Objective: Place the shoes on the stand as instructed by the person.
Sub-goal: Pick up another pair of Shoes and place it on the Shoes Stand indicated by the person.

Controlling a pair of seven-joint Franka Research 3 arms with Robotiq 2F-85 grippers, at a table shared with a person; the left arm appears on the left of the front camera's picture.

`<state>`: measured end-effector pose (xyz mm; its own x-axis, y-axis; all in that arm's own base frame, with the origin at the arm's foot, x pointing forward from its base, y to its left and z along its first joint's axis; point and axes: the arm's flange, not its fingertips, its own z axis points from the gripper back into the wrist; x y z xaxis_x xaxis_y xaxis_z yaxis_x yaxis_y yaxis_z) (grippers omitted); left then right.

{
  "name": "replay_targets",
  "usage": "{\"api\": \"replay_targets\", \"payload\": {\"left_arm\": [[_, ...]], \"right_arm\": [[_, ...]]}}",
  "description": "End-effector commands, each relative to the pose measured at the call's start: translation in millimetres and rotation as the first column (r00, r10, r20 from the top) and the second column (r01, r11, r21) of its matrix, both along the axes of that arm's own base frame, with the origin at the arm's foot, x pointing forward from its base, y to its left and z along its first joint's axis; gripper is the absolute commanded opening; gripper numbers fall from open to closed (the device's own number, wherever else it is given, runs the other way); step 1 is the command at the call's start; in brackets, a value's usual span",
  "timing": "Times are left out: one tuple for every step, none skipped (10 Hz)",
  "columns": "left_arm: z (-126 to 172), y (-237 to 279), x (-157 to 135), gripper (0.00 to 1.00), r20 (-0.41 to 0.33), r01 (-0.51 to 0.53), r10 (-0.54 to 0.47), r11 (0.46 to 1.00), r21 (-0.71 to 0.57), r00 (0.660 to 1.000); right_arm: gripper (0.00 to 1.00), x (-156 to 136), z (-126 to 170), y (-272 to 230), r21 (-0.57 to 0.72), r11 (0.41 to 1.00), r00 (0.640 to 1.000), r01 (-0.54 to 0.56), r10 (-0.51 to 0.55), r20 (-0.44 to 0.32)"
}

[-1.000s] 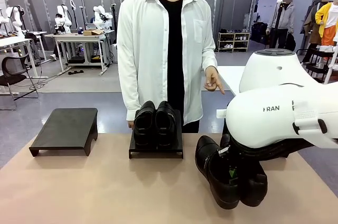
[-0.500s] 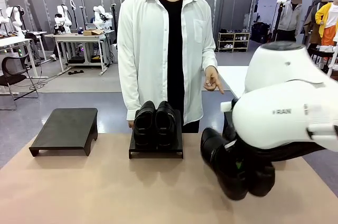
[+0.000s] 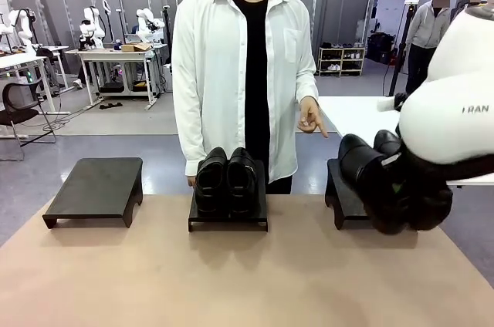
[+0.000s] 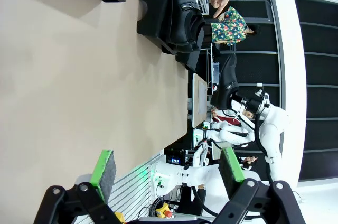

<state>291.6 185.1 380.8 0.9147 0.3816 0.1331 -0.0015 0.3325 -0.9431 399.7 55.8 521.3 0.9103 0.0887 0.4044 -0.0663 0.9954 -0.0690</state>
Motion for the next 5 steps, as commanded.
{"api": "replay_targets", "payload": {"left_arm": [[2,0,-2,1.00,0.013,0.010,-0.010,1.000,-0.003,1.000],[2,0,-2,1.00,0.013,0.010,-0.010,1.000,-0.003,1.000],[2,0,-2,1.00,0.013,0.010,-0.010,1.000,-0.003,1.000],[2,0,-2,1.00,0.013,0.010,-0.010,1.000,-0.003,1.000],[2,0,-2,1.00,0.013,0.010,-0.010,1.000,-0.003,1.000]], "right_arm": [[0.07,53,6,-8,-0.040,0.999,0.995,0.019,-0.015,0.095],[0.07,76,3,-15,-0.015,1.000,0.996,-0.016,0.018,0.090],[0.07,94,-2,-19,-0.022,1.000,0.996,-0.017,0.019,0.091],[0.07,111,-8,-25,-0.023,1.000,0.996,-0.013,0.015,0.091],[0.07,125,-15,-31,-0.018,0.999,0.995,-0.032,0.034,0.092]]}}
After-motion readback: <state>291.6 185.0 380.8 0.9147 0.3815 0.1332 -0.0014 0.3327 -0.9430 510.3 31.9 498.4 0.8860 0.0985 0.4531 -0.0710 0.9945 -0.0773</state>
